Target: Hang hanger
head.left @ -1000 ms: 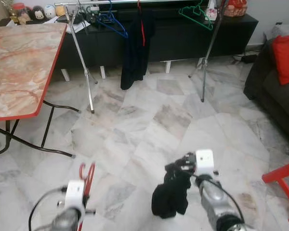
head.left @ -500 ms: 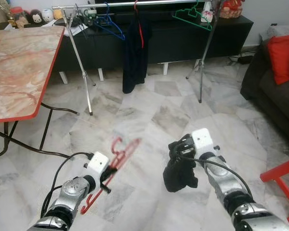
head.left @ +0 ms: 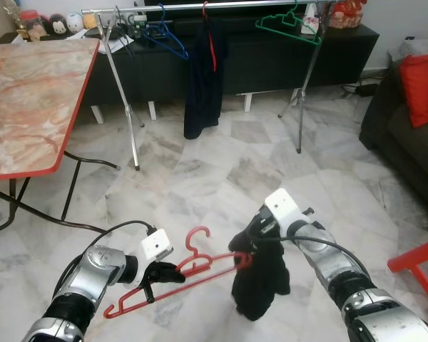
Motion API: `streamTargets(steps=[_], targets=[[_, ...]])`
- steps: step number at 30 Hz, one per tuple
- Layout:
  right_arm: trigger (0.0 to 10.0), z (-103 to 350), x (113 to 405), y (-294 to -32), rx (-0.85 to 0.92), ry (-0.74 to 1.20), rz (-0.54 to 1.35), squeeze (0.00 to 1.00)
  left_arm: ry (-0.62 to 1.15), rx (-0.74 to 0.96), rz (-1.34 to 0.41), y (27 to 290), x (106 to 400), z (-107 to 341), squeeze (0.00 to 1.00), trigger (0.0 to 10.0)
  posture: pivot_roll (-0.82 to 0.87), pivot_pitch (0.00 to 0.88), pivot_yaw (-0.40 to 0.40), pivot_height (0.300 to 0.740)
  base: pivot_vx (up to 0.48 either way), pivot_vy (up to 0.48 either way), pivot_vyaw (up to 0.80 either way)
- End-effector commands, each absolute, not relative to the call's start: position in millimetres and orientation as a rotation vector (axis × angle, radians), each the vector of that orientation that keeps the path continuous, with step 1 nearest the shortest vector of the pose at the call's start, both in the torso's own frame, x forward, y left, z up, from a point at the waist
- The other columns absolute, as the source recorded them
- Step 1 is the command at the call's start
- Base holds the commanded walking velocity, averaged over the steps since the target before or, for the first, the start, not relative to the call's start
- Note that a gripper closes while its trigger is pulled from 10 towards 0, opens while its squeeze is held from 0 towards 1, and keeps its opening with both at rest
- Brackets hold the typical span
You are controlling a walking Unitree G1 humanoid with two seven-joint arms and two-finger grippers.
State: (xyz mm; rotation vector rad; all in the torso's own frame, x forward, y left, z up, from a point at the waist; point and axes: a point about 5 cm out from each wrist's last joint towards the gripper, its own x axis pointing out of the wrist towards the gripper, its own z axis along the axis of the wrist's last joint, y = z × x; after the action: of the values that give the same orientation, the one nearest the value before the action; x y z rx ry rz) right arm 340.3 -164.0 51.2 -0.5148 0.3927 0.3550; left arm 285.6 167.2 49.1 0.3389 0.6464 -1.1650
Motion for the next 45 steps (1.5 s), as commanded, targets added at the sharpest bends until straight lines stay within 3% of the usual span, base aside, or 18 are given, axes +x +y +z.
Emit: streamTargets(steps=[1,6,13,23,31,45], targets=[[10.0,55,344,-163,-0.524,0.381,0.354,0.0,0.666,0.342,-1.195,169,282,51,0.0,10.0,-0.08,0.026,-0.027,0.74,0.0,0.0,0.0],[10.0,53,344,-165,-0.543,0.405,0.303,0.0,0.633,0.291,-1.312,161,274,77,0.0,10.0,-0.07,0.021,-0.03,0.74,0.0,0.0,0.0],[10.0,53,346,-165,-0.459,0.432,0.23,0.0,0.618,0.288,-1.323,161,270,92,0.0,10.0,-0.06,0.02,-0.032,0.74,0.0,0.0,0.0],[10.0,59,351,-157,-0.417,0.413,0.229,0.0,0.508,0.29,-1.069,159,291,87,0.0,10.0,-0.06,0.018,-0.03,0.74,0.0,0.0,0.0],[10.0,50,344,-155,-0.417,0.436,0.252,0.0,0.476,0.265,-1.037,154,291,85,0.0,10.0,-0.07,0.017,-0.035,0.74,0.0,0.0,0.0],[10.0,40,337,-158,-0.407,0.475,0.23,0.0,0.577,0.229,-1.189,155,271,80,0.0,10.0,-0.06,0.007,-0.032,0.74,0.0,0.0,0.0]])
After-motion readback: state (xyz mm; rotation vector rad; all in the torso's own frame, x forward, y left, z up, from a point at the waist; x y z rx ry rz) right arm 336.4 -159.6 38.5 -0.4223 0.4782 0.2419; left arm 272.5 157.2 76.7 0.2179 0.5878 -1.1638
